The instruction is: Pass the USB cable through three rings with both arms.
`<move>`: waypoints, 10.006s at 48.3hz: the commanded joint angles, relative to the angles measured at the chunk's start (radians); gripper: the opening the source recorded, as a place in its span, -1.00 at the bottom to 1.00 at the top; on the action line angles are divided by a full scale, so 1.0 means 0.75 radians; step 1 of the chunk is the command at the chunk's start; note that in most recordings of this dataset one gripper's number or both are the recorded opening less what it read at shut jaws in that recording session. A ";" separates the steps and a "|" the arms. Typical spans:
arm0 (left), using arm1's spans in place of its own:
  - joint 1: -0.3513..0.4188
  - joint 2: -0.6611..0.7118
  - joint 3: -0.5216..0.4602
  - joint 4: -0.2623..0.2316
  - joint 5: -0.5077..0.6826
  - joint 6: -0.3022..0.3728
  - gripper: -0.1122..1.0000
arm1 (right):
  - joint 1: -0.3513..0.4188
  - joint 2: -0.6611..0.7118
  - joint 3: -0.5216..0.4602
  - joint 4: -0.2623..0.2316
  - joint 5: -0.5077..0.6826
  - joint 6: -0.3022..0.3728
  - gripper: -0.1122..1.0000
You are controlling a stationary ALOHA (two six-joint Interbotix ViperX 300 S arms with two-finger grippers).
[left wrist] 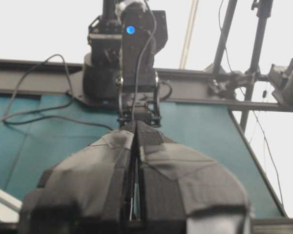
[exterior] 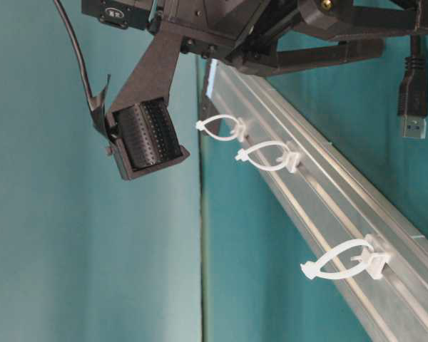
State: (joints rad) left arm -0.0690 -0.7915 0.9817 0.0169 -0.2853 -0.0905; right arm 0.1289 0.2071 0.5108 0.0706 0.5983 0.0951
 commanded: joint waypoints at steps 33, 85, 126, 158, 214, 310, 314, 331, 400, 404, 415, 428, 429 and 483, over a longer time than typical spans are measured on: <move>-0.004 -0.006 -0.010 0.004 -0.004 -0.002 -0.81 | 0.022 0.063 -0.061 -0.002 0.059 0.010 0.48; -0.002 -0.012 -0.002 0.004 -0.006 0.000 -0.81 | 0.061 0.135 -0.125 -0.006 0.160 0.014 0.35; 0.004 -0.025 0.004 0.004 -0.004 0.000 -0.81 | 0.031 0.121 -0.196 -0.002 0.237 0.010 -0.55; 0.008 -0.035 0.008 0.004 0.020 0.000 -0.81 | 0.027 0.041 -0.209 -0.006 0.329 -0.067 -0.68; 0.031 -0.129 0.002 0.004 0.286 -0.014 -0.81 | -0.532 -0.346 -0.409 -0.070 0.933 -0.845 -0.68; 0.076 -0.202 -0.110 0.006 0.442 -0.090 -0.73 | -1.051 -0.104 -0.297 0.137 0.430 -2.278 -0.68; 0.076 -0.194 -0.110 0.006 0.442 -0.090 -0.73 | -1.049 -0.084 -0.295 0.153 0.417 -2.297 -0.68; 0.086 -0.184 -0.108 0.006 0.442 -0.094 -0.73 | -1.041 -0.022 -0.301 0.221 0.364 -2.338 -0.68; 0.274 0.303 -0.117 0.006 0.405 -0.542 0.78 | -0.896 0.063 -0.307 0.354 0.276 -2.366 -0.68; 0.274 0.335 -0.127 0.004 0.370 -0.542 0.78 | -0.890 0.070 -0.309 0.368 0.247 -2.366 -0.68; 0.274 0.364 -0.141 0.004 0.358 -0.542 0.78 | -0.877 0.088 -0.309 0.411 0.209 -2.366 -0.68; 0.276 0.370 -0.139 0.004 0.358 -0.542 0.78 | -0.855 0.086 -0.309 0.417 0.215 -2.366 -0.68; 0.276 0.370 -0.139 0.006 0.358 -0.542 0.78 | -0.855 0.088 -0.309 0.423 0.215 -2.366 -0.68; 0.444 1.270 -0.479 0.006 -0.055 -0.454 0.84 | -0.861 0.084 -0.303 0.522 0.227 -2.366 -0.68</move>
State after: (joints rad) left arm 0.2562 0.1411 0.6642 0.0184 -0.3175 -0.4357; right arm -0.5216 0.2700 0.2884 0.4541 0.7716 -1.6705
